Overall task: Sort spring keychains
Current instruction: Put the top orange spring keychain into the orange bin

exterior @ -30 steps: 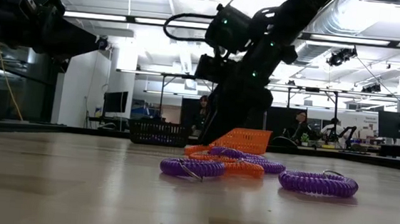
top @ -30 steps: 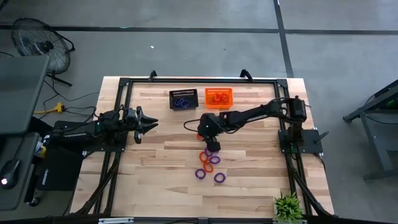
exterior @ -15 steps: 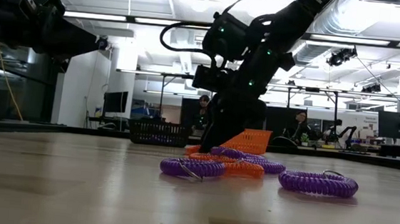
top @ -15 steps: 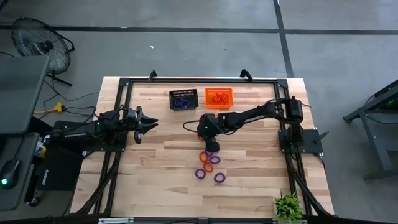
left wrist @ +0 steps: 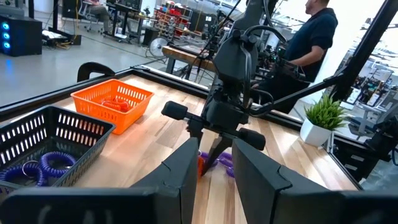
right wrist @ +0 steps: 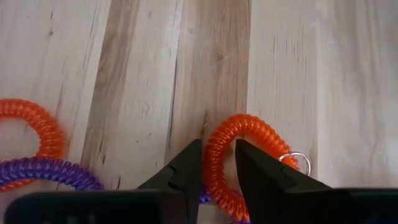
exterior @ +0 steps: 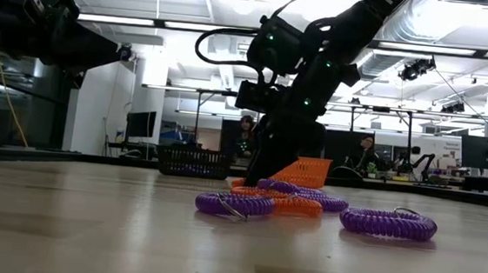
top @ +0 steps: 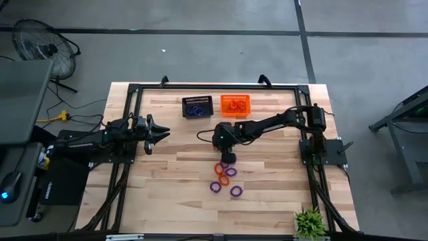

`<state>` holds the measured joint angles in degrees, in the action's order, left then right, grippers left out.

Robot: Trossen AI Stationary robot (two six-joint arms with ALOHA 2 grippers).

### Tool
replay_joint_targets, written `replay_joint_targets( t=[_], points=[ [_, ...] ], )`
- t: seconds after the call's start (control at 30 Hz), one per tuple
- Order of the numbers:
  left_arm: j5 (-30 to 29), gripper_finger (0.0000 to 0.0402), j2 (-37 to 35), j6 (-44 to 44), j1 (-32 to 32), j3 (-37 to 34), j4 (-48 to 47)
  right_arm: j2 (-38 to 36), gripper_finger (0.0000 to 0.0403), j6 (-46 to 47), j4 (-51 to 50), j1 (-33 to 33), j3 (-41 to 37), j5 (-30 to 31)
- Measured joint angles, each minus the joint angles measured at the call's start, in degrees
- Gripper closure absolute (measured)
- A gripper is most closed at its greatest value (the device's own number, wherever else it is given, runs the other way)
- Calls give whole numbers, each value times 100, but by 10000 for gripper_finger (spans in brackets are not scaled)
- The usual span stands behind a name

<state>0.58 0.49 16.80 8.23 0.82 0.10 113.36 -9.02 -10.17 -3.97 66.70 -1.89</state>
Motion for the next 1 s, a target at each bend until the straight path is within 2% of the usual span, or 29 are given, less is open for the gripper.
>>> replay_joint_targets(
  t=[0.43,0.7,1.0],
  points=[
    [0,302,0,-2,0,0,0,0,372,453,13,0,0,-2],
    [0,302,2,0,0,0,0,-47,356,834,59,0,0,-37],
    [0,302,2,0,0,0,0,-357,373,1053,165,0,0,-83]
  ],
)
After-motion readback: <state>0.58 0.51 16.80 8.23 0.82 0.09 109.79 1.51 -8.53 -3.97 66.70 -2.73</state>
